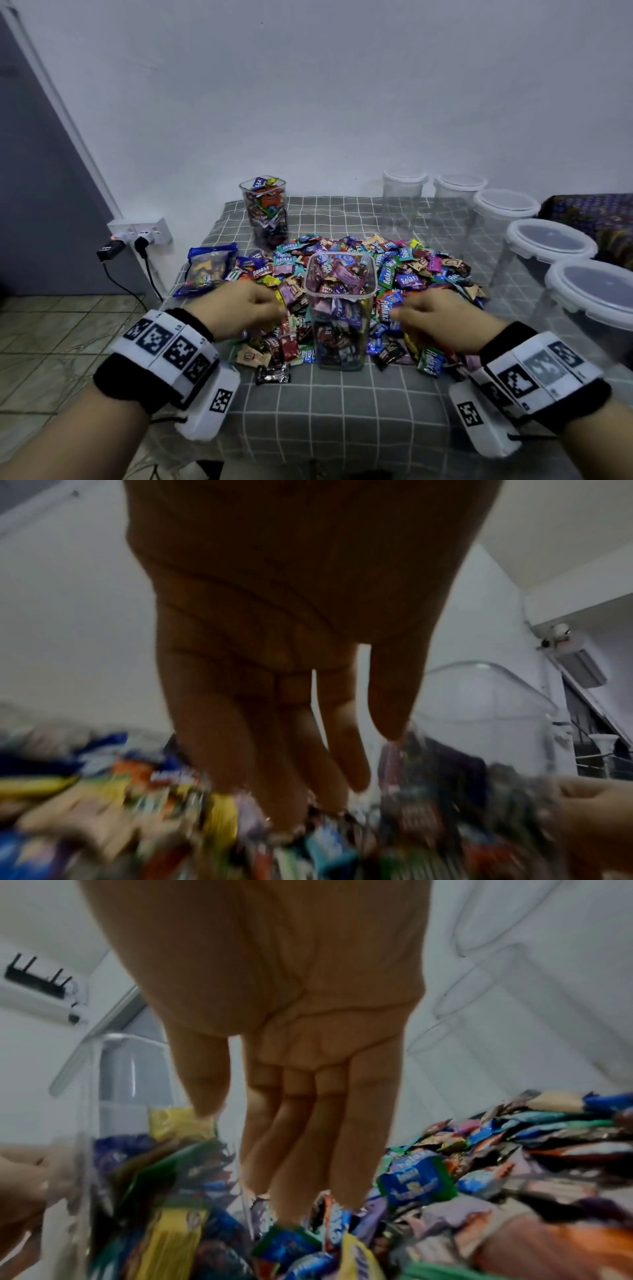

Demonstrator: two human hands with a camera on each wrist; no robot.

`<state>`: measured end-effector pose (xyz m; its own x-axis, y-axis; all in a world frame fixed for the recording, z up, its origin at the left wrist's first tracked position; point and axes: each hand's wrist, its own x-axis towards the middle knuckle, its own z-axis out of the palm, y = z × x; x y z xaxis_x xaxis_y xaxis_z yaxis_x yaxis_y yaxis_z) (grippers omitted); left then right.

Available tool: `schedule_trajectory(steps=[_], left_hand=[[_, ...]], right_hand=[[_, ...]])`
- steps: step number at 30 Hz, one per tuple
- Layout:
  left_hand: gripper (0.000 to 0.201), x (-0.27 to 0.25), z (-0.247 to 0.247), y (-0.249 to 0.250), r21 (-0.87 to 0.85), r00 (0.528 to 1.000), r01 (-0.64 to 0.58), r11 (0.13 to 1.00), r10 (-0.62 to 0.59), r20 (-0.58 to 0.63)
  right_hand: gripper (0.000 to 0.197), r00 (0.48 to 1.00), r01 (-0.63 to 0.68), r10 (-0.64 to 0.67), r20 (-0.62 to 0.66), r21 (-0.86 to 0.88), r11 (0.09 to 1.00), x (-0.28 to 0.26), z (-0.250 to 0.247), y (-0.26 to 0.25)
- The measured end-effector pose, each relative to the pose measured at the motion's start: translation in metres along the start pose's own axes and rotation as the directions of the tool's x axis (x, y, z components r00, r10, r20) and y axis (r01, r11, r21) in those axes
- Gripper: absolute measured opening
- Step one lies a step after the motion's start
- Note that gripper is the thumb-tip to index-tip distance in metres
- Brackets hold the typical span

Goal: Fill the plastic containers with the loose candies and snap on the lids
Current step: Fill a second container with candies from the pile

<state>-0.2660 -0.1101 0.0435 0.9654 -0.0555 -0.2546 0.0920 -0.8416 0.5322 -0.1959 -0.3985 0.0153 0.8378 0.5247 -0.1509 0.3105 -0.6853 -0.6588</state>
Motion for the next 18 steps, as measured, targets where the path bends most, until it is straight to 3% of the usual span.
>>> schedule_trajectory(steps=[3, 6, 8, 12, 14, 16, 18], left_hand=[[0.024, 0.003, 0.021, -0.010, -0.100, 0.927, 0.174, 0.980, -0.129, 0.352], [0.030, 0.009, 0.030, -0.016, 0.018, 0.865, 0.231, 0.973, -0.214, 0.454], [0.031, 0.015, 0.032, -0.018, 0.013, 0.865, 0.252, 0.968, -0.231, 0.445], [0.020, 0.030, 0.032, -0.018, -0.069, 0.915, 0.238, 0.969, -0.200, 0.349], [0.018, 0.037, 0.031, -0.014, 0.043, 0.947, 0.163, 0.986, -0.169, 0.274], [0.025, 0.042, 0.029, -0.011, 0.191, 0.974, 0.091, 0.977, -0.128, 0.188], [0.025, 0.045, 0.026, -0.010, 0.174, 0.984, 0.089, 0.981, -0.114, 0.139]], right_hand=[[0.036, 0.930, -0.141, 0.186, 0.317, -0.160, 0.977, -0.002, 0.006, 0.002], [0.034, 0.839, -0.211, 0.313, 0.445, -0.265, 0.941, 0.000, 0.013, 0.002], [0.033, 0.844, -0.202, 0.331, 0.423, -0.321, 0.925, 0.008, 0.015, -0.001], [0.023, 0.924, -0.095, 0.245, 0.294, -0.444, 0.891, 0.028, 0.018, -0.008], [0.012, 0.938, -0.106, 0.230, 0.258, -0.417, 0.903, 0.040, 0.022, -0.006], [0.019, 0.954, -0.121, 0.216, 0.209, -0.390, 0.913, 0.048, 0.022, -0.006], [0.029, 0.971, -0.133, 0.192, 0.141, -0.346, 0.929, 0.051, 0.020, -0.006]])
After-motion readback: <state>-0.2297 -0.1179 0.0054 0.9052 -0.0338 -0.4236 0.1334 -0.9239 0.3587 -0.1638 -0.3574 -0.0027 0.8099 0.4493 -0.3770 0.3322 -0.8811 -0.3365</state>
